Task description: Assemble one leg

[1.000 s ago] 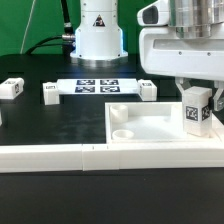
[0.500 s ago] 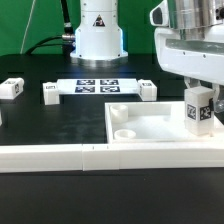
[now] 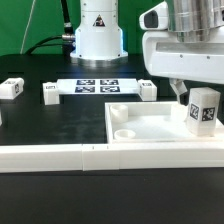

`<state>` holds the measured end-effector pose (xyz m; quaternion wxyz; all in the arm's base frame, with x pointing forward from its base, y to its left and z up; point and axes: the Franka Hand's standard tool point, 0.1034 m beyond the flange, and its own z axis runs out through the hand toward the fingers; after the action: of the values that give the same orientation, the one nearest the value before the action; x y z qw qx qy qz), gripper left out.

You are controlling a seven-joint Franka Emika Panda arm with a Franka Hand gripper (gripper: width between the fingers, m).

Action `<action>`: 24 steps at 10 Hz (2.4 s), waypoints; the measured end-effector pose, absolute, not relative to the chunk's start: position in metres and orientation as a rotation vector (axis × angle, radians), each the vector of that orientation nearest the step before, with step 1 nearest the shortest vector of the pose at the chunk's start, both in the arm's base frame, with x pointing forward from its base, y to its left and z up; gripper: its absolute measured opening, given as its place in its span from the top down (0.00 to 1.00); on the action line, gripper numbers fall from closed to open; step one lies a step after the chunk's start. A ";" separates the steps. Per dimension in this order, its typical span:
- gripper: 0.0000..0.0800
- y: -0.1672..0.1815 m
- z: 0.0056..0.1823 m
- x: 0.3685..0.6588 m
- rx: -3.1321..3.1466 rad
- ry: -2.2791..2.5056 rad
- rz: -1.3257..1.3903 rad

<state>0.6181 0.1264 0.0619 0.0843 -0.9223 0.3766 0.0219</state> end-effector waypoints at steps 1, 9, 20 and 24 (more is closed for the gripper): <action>0.19 0.122 0.062 0.617 -2.811 0.979 0.080; 0.19 0.122 0.078 0.628 -3.048 -0.303 0.027; 0.64 0.118 0.077 0.629 -3.039 -0.345 0.021; 0.64 0.118 0.077 0.631 -2.995 0.446 0.024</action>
Offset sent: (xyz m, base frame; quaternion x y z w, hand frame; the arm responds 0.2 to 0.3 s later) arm 0.0104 -0.0018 0.0132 -0.1398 -0.0011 -0.3781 0.9151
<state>0.6313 0.1178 0.0765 0.0567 -0.9875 0.1471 0.0080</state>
